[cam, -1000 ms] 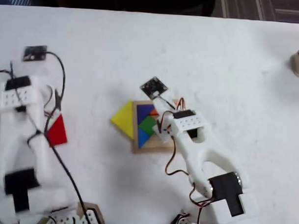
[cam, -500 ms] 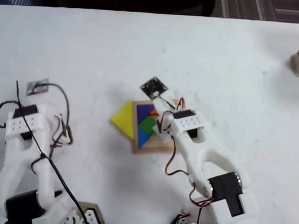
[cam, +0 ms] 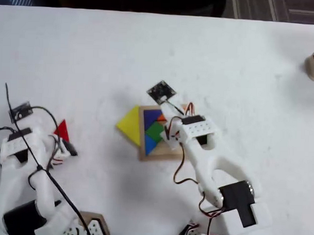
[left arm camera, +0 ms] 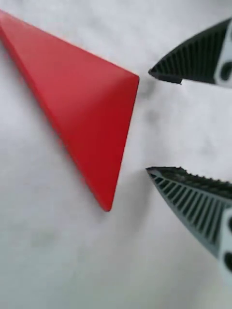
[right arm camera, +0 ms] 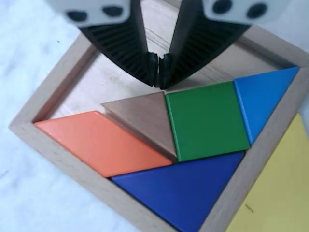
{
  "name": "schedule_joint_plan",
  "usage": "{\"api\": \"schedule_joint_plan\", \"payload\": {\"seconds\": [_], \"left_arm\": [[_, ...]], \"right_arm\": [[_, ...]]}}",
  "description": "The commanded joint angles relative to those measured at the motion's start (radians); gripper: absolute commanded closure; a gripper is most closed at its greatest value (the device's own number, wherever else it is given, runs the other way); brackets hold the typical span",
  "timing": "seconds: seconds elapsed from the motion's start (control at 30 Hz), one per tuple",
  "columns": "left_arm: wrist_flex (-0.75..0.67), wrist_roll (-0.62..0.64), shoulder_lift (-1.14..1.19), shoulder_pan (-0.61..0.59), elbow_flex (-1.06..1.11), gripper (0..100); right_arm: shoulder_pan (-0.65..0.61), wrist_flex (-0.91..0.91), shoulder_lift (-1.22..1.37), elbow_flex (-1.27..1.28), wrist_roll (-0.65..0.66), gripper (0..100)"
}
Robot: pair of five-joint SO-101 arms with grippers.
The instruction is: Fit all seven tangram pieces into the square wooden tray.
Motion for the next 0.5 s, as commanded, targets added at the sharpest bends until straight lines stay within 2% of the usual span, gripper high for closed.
{"api": "schedule_joint_plan", "payload": {"seconds": [0.0,0.17,0.3,0.47], "left_arm": [[-0.034,-0.014,-0.030,-0.016,-0.052,74],[-0.034,-0.009,0.001,-0.016,-0.120,74],[-0.032,0.064,0.177,-0.016,-0.224,74],[0.029,0.069,0.394,-0.031,-0.434,74]], "right_arm": [[-0.015,-0.007,0.001,-0.026,0.012,98.1],[-0.015,-0.005,0.001,-0.025,0.012,98.1],[-0.013,0.008,0.001,-0.025,0.012,98.1],[-0.013,0.010,-0.001,-0.025,0.012,98.1]]}}
